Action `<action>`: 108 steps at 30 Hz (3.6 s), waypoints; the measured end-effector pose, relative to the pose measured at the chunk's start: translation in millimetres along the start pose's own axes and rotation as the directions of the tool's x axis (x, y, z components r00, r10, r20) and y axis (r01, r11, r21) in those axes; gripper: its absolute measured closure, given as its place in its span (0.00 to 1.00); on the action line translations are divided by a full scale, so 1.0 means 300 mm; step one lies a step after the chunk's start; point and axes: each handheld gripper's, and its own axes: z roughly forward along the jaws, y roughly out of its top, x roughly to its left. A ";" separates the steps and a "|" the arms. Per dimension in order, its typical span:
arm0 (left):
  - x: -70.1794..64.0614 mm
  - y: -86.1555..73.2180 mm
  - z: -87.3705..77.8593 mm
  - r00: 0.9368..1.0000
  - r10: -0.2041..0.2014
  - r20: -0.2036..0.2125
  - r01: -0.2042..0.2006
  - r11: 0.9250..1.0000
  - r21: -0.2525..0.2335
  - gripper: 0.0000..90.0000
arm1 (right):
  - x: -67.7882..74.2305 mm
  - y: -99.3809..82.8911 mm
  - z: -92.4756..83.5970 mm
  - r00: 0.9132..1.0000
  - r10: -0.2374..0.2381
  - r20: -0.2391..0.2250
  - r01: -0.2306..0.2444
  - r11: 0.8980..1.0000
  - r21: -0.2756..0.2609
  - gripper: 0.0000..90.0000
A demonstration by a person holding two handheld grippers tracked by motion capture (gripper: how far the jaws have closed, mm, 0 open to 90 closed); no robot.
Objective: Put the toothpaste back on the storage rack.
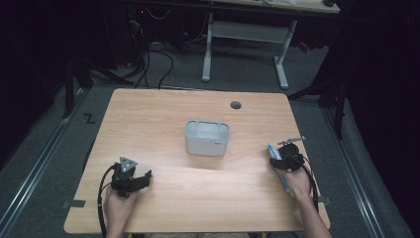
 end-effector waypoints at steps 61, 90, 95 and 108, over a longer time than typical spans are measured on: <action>0.000 0.000 0.000 1.000 0.002 0.002 -0.002 1.000 0.002 0.29 | 0.033 -0.001 -0.175 0.984 -0.042 -0.170 0.012 0.985 -0.171 0.77; -0.001 0.000 0.000 1.000 0.001 0.001 -0.001 1.000 0.002 0.29 | 0.087 0.062 -0.273 0.962 -0.109 -0.252 0.022 0.945 -0.327 0.77; -0.001 0.000 0.000 1.000 0.001 0.001 -0.001 1.000 0.002 0.29 | 0.103 0.083 -0.293 0.959 -0.132 -0.250 0.038 0.936 -0.349 0.77; -0.001 0.000 0.000 1.000 0.001 0.002 -0.001 1.000 0.002 0.29 | 0.150 0.150 -0.324 0.951 -0.182 -0.249 0.068 0.912 -0.405 0.77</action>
